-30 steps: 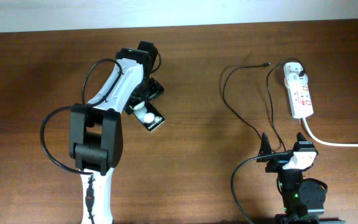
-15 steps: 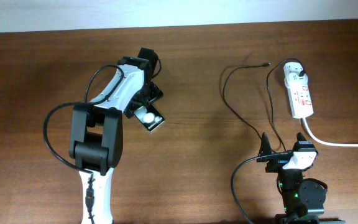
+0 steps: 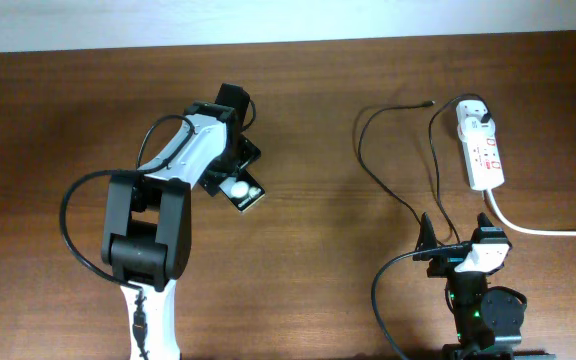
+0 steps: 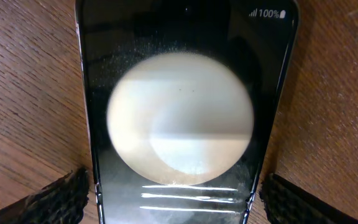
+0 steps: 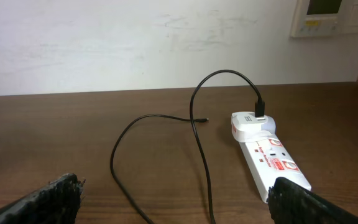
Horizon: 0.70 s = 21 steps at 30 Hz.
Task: Plug charger to phone and switch on socket
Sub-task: 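Close the left gripper on the black phone and lift it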
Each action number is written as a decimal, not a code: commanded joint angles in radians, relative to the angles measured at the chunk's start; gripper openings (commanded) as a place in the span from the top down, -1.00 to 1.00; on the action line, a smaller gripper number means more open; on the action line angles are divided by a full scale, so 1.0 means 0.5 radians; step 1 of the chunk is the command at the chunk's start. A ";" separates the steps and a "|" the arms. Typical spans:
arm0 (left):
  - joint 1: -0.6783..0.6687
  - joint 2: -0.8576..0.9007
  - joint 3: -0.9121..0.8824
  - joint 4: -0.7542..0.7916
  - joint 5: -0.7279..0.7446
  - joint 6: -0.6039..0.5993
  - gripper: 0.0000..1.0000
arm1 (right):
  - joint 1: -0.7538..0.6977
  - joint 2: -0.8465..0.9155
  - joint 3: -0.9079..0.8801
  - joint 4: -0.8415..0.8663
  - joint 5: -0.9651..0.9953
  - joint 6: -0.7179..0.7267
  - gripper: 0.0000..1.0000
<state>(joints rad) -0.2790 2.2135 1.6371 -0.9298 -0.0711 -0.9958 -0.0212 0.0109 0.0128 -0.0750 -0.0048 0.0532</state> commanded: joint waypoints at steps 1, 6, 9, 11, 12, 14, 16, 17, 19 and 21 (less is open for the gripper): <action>-0.008 0.166 -0.134 0.011 0.061 -0.018 -0.77 | 0.018 -0.013 -0.014 -0.005 -0.012 0.008 -0.97; -0.008 0.166 -0.134 0.010 0.061 -0.011 -0.46 | 0.018 -0.013 -0.014 -0.005 -0.012 0.008 -0.98; 0.005 0.144 -0.116 -0.007 0.061 0.005 -0.33 | 0.018 -0.013 -0.014 -0.005 -0.012 0.008 -0.97; 0.005 0.064 -0.071 -0.020 0.061 0.064 -0.32 | 0.018 -0.013 -0.014 -0.005 -0.012 0.008 -0.98; 0.005 0.021 -0.059 -0.029 0.060 0.065 -0.31 | 0.018 -0.013 -0.014 -0.005 -0.012 0.008 -0.97; 0.005 -0.119 -0.055 -0.027 0.058 0.098 -0.30 | 0.018 -0.013 -0.014 -0.005 -0.012 0.008 -0.98; 0.007 -0.334 -0.055 -0.056 0.045 0.175 -0.29 | 0.018 -0.013 -0.014 -0.005 -0.012 0.008 -0.98; 0.006 -0.487 -0.055 -0.082 0.045 0.237 -0.27 | 0.018 -0.013 -0.014 -0.005 -0.012 0.008 -0.98; 0.007 -0.734 -0.055 -0.162 0.046 0.255 -0.25 | 0.018 -0.013 -0.014 -0.005 -0.012 0.008 -0.98; 0.007 -1.014 -0.055 -0.300 0.053 0.262 -0.25 | 0.018 -0.013 -0.014 -0.005 -0.012 0.008 -0.98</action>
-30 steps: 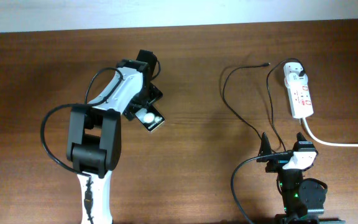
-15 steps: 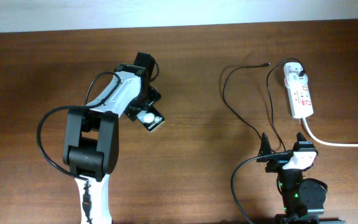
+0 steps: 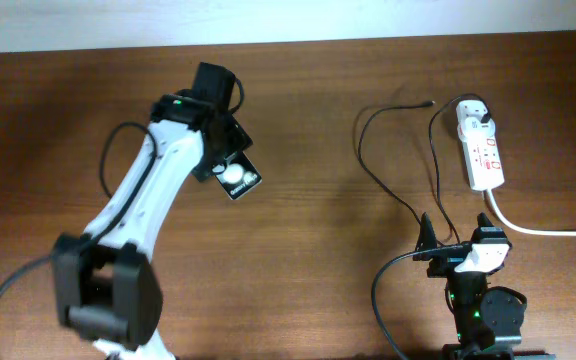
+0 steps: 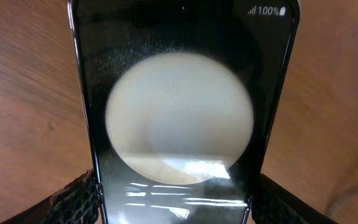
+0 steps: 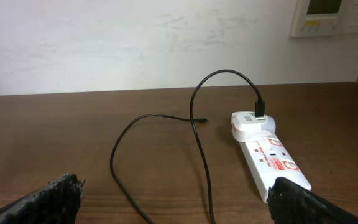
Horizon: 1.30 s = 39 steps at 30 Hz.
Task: Plug charger to phone and switch on socket
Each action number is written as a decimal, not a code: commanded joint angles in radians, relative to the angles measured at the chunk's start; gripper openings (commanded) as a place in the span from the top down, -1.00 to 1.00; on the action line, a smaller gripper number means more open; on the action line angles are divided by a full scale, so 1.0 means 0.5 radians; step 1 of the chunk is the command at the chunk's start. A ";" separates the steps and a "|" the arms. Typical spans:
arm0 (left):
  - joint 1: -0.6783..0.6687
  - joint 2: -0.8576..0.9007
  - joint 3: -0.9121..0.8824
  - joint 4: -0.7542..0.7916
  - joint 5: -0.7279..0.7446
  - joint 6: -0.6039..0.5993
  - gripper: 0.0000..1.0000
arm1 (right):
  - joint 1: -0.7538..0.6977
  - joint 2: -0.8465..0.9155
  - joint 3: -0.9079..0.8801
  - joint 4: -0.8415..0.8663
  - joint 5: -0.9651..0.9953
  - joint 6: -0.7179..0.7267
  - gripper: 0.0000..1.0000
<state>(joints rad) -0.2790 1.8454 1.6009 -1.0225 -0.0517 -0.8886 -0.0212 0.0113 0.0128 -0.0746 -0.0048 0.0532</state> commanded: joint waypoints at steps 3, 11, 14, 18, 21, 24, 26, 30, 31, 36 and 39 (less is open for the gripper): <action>0.013 -0.687 0.018 -0.363 0.044 0.063 -0.24 | 0.018 -0.014 -0.014 -0.005 -0.012 0.008 -0.97; 0.057 -1.566 0.017 -0.970 0.143 0.061 -0.25 | 0.018 -0.014 -0.014 -0.005 -0.012 0.008 -0.98; 0.057 -1.519 0.007 -1.004 0.188 0.061 -0.26 | 0.018 -0.014 -0.014 -0.005 -0.012 0.008 -0.98; 0.057 -1.262 0.007 -0.996 0.187 0.061 -0.26 | 0.018 -0.014 -0.014 -0.005 -0.012 0.008 -0.98; 0.057 -0.964 0.007 -0.994 0.188 0.061 -0.26 | 0.018 -0.014 -0.014 -0.005 -0.012 0.008 -0.97; 0.057 -0.808 0.007 -0.830 0.308 0.061 -0.26 | 0.018 -0.014 -0.014 0.023 -0.316 0.478 -0.98; 0.057 -0.796 0.007 -0.744 0.391 0.060 -0.27 | 0.018 -0.013 -0.014 0.053 -0.846 1.392 -0.98; 0.057 -0.796 0.007 -0.632 0.504 0.050 -0.29 | 0.018 -0.014 -0.014 0.037 -1.827 2.679 -0.98; 0.057 -0.796 0.007 -0.618 0.533 0.028 -0.29 | 0.018 -0.013 -0.014 0.002 -1.749 2.679 -0.98; 0.057 -0.796 0.007 -0.588 0.547 0.006 -0.29 | 0.018 -0.006 0.031 0.011 -1.653 1.897 -0.87; 0.043 -0.796 0.007 -0.534 0.550 -0.107 -0.29 | 0.018 0.139 0.235 0.000 -1.659 1.890 -0.87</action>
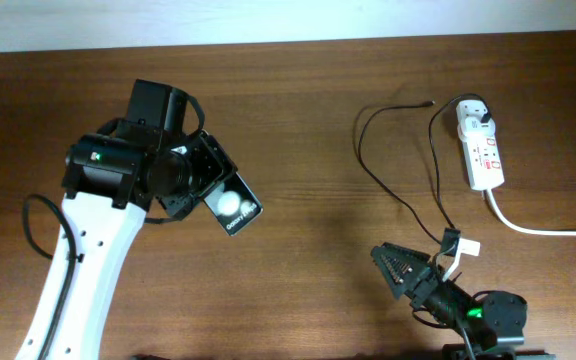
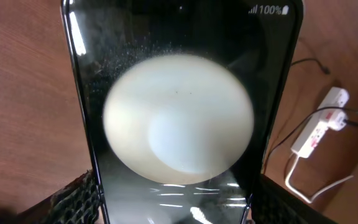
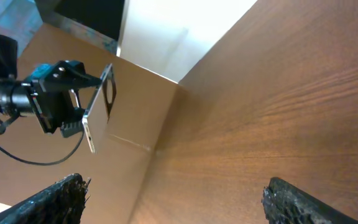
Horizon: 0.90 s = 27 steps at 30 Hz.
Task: Plug charger to phone and switch on socket
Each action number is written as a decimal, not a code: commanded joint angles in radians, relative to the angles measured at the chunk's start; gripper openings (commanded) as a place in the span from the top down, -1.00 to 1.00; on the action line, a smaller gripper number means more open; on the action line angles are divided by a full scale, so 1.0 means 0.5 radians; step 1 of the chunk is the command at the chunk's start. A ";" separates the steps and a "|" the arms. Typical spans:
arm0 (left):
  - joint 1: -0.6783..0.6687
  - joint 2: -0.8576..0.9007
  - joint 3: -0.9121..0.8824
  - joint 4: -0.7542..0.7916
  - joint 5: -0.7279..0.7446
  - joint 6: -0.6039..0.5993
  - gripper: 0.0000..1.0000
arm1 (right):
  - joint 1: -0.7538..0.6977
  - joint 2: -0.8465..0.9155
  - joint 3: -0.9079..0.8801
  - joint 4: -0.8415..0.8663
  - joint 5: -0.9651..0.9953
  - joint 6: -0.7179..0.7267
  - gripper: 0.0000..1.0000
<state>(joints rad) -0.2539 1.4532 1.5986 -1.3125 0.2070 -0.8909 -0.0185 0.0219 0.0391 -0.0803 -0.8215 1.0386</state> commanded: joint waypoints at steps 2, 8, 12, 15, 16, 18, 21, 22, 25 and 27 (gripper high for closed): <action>-0.033 -0.009 0.011 0.052 0.032 -0.127 -0.29 | 0.013 0.470 0.394 0.010 -0.127 -0.311 -0.86; -0.069 0.153 0.011 0.181 0.222 -0.279 -0.33 | 0.483 1.550 1.187 -0.273 0.175 -0.798 -0.75; -0.069 0.246 0.011 0.309 0.385 -0.343 -0.32 | 1.166 1.846 1.272 0.007 0.989 -0.716 -0.72; -0.069 0.247 0.011 0.316 0.443 -0.375 -0.33 | 1.456 2.023 1.272 0.366 1.393 -0.623 -0.72; -0.069 0.247 0.011 0.316 0.455 -0.386 -0.32 | 1.517 2.087 1.272 0.486 1.450 -0.622 -0.72; -0.074 0.248 0.011 0.320 0.491 -0.387 -0.33 | 1.618 2.282 1.272 0.679 1.617 -0.476 -0.64; -0.140 0.248 0.011 0.321 0.481 -0.386 -0.33 | 1.627 2.444 1.272 0.868 1.616 -0.375 -0.33; -0.158 0.248 0.011 0.320 0.460 -0.385 -0.33 | 1.627 2.448 1.272 0.886 1.617 -0.375 -0.25; -0.213 0.248 0.011 0.317 0.434 -0.378 -0.34 | 1.624 2.447 1.272 0.896 1.624 -0.375 -0.07; -0.224 0.248 0.011 0.297 0.430 -0.340 -0.34 | 1.621 2.447 1.272 0.896 1.672 -0.375 0.07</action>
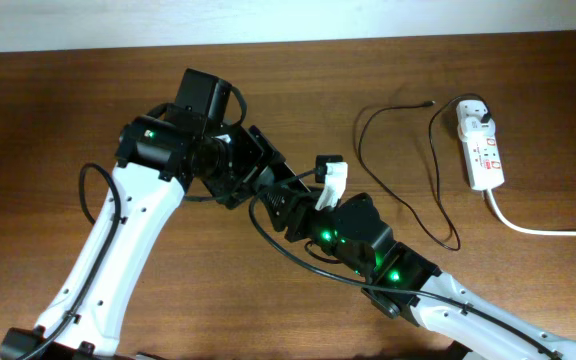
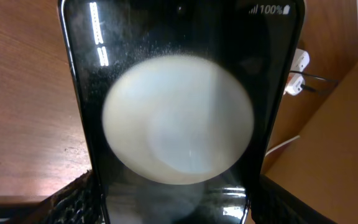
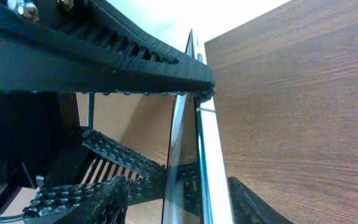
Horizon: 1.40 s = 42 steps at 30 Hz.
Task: Plug charger to phone and switch on socket
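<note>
The phone [image 2: 178,118], black with a pale round disc on its lit screen, is held up off the table with my left gripper [image 2: 176,202] shut on its lower end. In the right wrist view the phone [image 3: 191,155] shows edge-on between my right gripper's [image 3: 179,202] spread fingers, with a gap on each side. The left gripper's ribbed fingers [image 3: 104,53] cross above it. Overhead, both grippers meet at mid-table, left gripper [image 1: 243,165] and right gripper [image 1: 286,208]. The black charger cable [image 1: 393,150] lies loose, its free tip [image 1: 428,103] beside the white socket strip [image 1: 480,150].
The strip's white lead [image 1: 548,230] runs off the right edge. The right arm [image 1: 438,300] stretches from the lower right to the middle. The left arm [image 1: 118,260] rises from the lower left. A pale wall [image 1: 288,20] borders the far table edge.
My right arm has moved from its folded place at the lower right to the middle, and its open fingers now stand either side of the phone. The left gripper has carried the phone rightward.
At first the phone lay on the table between my left gripper's fingers. Then the gripper was shut on it and it was off the table. Later it was higher while the right arm had turned toward it. Now both grippers meet at the phone.
</note>
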Each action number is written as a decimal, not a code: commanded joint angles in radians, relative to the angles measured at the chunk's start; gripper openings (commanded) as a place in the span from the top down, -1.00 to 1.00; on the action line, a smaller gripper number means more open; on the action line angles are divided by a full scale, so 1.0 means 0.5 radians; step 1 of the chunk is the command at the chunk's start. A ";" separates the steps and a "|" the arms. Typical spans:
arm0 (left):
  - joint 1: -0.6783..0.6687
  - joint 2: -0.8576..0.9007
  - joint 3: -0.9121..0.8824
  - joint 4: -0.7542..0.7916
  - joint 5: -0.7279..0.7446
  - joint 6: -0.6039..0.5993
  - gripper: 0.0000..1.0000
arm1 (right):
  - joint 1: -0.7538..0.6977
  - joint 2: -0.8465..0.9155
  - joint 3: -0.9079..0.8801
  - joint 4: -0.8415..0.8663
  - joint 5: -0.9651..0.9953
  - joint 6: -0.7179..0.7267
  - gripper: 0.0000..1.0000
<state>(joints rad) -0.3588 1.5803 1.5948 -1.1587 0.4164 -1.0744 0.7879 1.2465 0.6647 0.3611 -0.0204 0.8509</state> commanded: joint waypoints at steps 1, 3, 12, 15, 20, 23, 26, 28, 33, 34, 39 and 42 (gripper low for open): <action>-0.016 -0.006 0.019 -0.018 0.012 0.027 -0.34 | 0.008 -0.002 0.021 0.035 0.073 0.001 0.13; -0.016 -0.006 0.019 -0.018 0.013 0.027 -0.34 | 0.008 -0.002 0.021 0.037 0.072 0.009 0.28; -0.015 -0.006 0.019 -0.018 0.012 0.027 -0.36 | 0.008 -0.002 0.021 0.035 0.004 0.217 0.74; -0.015 -0.006 0.019 -0.018 0.013 0.027 -0.57 | 0.008 -0.002 0.021 0.035 0.003 0.217 0.83; 0.084 -0.116 0.024 -0.002 0.014 0.166 -0.98 | 0.004 -0.034 0.021 0.034 0.005 0.217 0.86; 0.275 -0.441 0.024 -0.043 0.003 0.519 -0.98 | -0.069 -0.058 0.021 0.027 -0.127 0.519 0.92; 0.374 -0.841 0.023 -0.599 -0.681 0.605 -0.98 | -0.399 -0.057 0.021 0.027 -0.723 0.905 0.92; 0.374 -1.017 0.017 -0.778 -0.854 0.604 -0.98 | -0.536 -0.057 0.020 0.027 -0.971 1.097 0.92; 0.374 -1.716 -0.647 -0.589 -0.858 -0.073 -0.98 | -0.661 -0.056 0.019 0.027 -1.337 1.348 0.92; 0.374 -1.812 -0.982 -0.130 -0.516 -0.079 -0.98 | -0.661 -0.056 0.019 0.024 -1.352 1.353 0.92; 0.374 -1.464 -1.625 1.047 0.248 -0.537 -0.98 | -0.660 -0.053 0.016 0.019 -1.411 1.355 0.92; 0.369 -1.103 -1.625 1.395 0.556 -0.567 -0.99 | -0.614 -0.053 0.016 0.004 -1.409 1.421 0.92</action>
<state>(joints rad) -0.1734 0.9356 0.7887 -0.5804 0.5262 -1.3075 0.4614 1.2388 0.6647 0.3553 -0.7090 1.5311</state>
